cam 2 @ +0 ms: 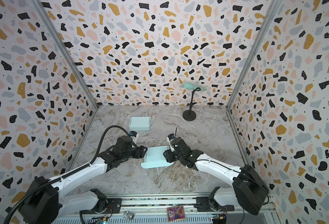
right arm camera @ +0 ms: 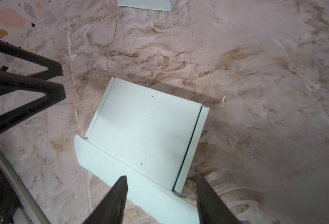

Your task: Fold the paper box

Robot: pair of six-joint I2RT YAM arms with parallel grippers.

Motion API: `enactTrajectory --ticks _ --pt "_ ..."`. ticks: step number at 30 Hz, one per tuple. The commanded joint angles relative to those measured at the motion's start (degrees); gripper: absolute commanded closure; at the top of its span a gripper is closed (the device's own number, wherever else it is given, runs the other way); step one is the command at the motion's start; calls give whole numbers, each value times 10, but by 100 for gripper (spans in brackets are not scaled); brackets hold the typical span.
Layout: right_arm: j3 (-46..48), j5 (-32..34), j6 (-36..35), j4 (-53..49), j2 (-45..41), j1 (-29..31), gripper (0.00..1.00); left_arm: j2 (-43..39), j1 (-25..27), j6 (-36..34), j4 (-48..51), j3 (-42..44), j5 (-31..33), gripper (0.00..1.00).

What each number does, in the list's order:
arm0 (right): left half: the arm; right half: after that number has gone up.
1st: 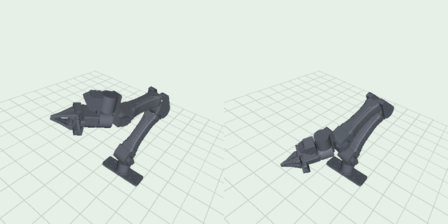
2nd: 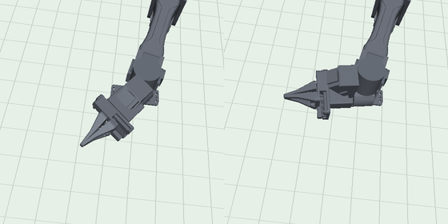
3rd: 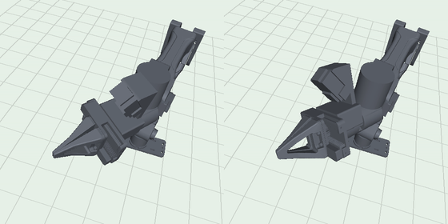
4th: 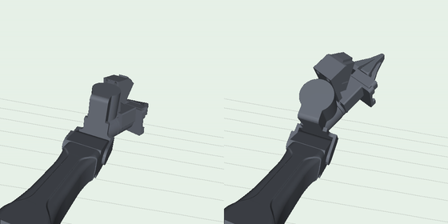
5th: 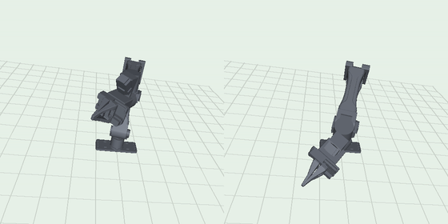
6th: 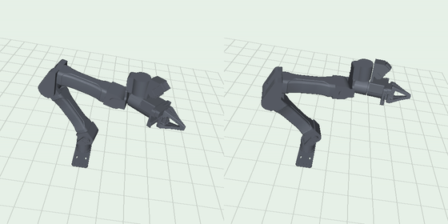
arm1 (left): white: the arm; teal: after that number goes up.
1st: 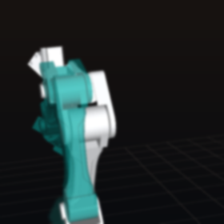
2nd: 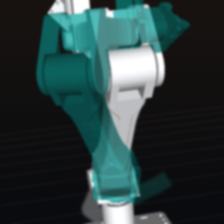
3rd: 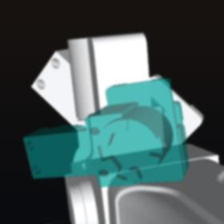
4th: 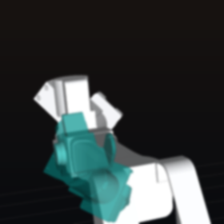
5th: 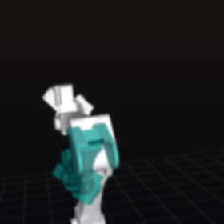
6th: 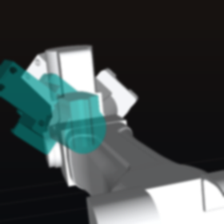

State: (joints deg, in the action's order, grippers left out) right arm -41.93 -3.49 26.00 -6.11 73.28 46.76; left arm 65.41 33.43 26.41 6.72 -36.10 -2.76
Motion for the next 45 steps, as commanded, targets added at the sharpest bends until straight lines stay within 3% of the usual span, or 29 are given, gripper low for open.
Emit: enactTrajectory --ticks 1,7,15,24,45 --pt "11 -17 25 -37 -16 13 42 -39 9 34 38 26 -18 24" --pt "20 -28 39 -24 3 32 42 -70 24 64 40 51 -35 27" --pt "33 -15 51 -11 14 37 40 -53 54 82 4 73 -37 33" --pt "40 -9 52 1 30 37 31 -30 67 89 -19 78 -35 35" --pt "35 -22 48 8 53 36 26 25 95 121 -93 115 -32 39"
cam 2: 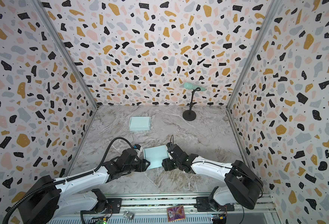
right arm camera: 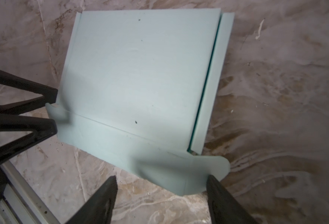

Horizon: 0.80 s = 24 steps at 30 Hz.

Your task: Fold the paper box

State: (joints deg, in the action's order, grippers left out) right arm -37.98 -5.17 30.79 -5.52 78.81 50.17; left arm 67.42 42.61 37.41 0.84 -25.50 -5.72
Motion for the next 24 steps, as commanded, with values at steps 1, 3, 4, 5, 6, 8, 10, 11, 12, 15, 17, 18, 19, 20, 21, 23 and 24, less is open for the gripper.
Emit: enactTrajectory --ticks 1,3,4,5,6,8,10,11,12,15,17,18,19,20,21,23,24 --pt "-4 -8 1 5 -2 3 26 7 4 13 -38 11 -3 39" --pt "1 -16 4 14 -1 3 26 10 5 16 -44 15 -3 40" --pt "2 -22 5 16 0 3 26 10 5 17 -46 16 -3 40" --pt "1 -28 5 19 2 3 26 10 5 18 -48 18 -3 40" --pt "1 -33 4 21 5 2 26 8 6 20 -50 19 -3 41" --pt "1 -42 4 25 8 4 27 6 6 22 -50 19 -2 41" --pt "1 -46 3 25 9 4 27 6 8 22 -50 19 0 41" --pt "0 -48 2 26 9 4 28 7 8 22 -50 19 1 41" --pt "0 -50 2 25 9 5 28 7 8 22 -48 19 2 41" --pt "-4 -44 2 12 -5 4 28 1 7 22 -39 16 6 40" --pt "-11 -35 -1 -4 -21 2 27 -7 7 17 -23 11 17 35" --pt "-16 -30 -3 -11 -29 0 27 -10 7 15 -15 7 23 32" --pt "-21 -28 -7 -17 -36 -3 27 -14 5 11 -8 2 26 27" --pt "-27 -26 -11 -24 -42 -6 27 -16 3 9 -5 -1 26 23" --pt "-32 -25 -16 -29 -46 -10 27 -17 2 8 -5 -4 26 21" --pt "-42 -21 -29 -43 -49 -22 27 -15 -1 7 -6 -12 25 17" --pt "-45 -19 -35 -47 -49 -26 27 -12 -2 5 -7 -16 27 17"
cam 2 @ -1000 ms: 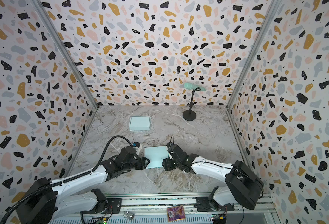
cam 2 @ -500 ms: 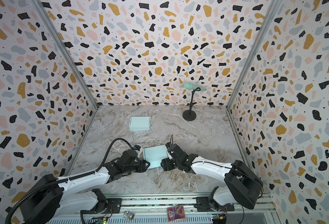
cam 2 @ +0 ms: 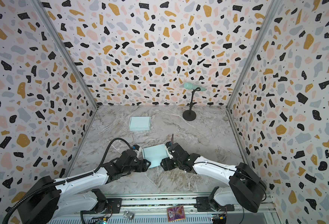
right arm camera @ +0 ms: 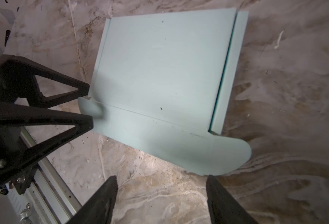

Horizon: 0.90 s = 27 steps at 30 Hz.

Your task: Fold the paper box

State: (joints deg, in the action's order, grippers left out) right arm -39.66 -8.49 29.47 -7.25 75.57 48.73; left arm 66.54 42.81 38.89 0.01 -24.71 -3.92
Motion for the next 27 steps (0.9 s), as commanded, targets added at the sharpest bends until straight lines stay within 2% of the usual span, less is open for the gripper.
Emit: enactTrajectory --ticks 1,6,13,27 --pt "-29 16 -27 -33 -16 -18 27 3 -7 -11 2 -29 11 17" --pt "-28 7 -44 -31 -10 -43 27 35 -25 -16 -8 -45 15 18" --pt "-37 3 -56 -27 16 -46 27 92 -29 -32 -10 -69 28 20" --pt "-29 -29 -61 3 63 -48 27 99 -29 -29 -23 -34 28 23"
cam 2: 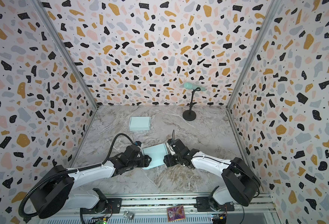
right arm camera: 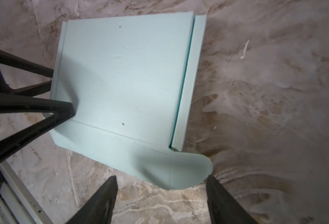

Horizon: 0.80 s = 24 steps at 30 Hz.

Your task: Fold the paper box

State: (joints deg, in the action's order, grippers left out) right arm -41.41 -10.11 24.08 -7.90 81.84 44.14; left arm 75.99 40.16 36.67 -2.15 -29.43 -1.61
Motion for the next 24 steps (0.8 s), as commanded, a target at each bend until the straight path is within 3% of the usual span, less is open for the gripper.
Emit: enactTrajectory --ticks 1,24 --pt "-14 -16 -9 10 4 -2 27 5 -3 -6 -1 13 3 23" --pt "-74 1 -48 -23 62 21 26 4 -2 -1 -12 13 -9 24"
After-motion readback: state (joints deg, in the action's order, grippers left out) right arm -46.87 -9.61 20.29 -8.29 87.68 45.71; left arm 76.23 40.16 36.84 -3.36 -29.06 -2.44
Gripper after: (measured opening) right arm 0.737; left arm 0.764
